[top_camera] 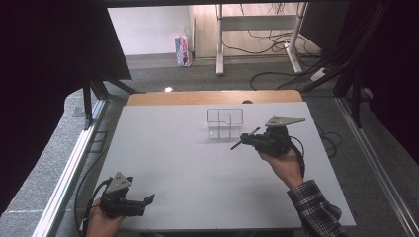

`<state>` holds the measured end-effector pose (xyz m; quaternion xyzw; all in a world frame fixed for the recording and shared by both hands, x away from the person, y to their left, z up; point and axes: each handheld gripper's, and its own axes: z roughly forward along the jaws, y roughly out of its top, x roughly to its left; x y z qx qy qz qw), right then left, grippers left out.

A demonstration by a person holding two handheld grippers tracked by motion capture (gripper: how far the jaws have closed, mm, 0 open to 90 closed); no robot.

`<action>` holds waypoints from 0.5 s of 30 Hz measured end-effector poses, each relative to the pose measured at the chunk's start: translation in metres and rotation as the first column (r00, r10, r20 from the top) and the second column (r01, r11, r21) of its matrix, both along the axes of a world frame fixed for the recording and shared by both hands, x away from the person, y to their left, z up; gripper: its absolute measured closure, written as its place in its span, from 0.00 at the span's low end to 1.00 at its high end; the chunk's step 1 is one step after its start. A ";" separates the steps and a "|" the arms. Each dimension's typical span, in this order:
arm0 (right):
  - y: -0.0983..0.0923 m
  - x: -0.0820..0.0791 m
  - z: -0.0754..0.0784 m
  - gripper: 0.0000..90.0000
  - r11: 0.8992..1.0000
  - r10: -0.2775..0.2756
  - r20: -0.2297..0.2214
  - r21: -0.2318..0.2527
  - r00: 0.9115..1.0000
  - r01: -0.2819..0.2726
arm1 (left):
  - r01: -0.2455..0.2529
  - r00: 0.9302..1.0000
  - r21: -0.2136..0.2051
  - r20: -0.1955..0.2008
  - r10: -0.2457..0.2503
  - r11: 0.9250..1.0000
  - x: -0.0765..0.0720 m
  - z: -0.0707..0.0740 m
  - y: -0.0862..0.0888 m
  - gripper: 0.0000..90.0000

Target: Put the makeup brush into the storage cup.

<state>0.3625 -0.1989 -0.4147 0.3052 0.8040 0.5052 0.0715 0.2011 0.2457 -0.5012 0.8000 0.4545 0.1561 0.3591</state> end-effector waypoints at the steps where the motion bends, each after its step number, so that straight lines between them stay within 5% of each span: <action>1: 0.001 0.002 0.000 0.93 1.000 -0.001 0.000 -0.002 1.000 0.001 | -0.002 1.000 0.002 0.001 0.002 1.000 0.000 0.000 0.000 0.03; 15: 0.007 0.019 0.003 0.93 1.000 -0.019 0.008 0.001 1.000 0.019 | -0.018 1.000 0.004 0.011 0.018 1.000 -0.002 0.000 0.003 0.03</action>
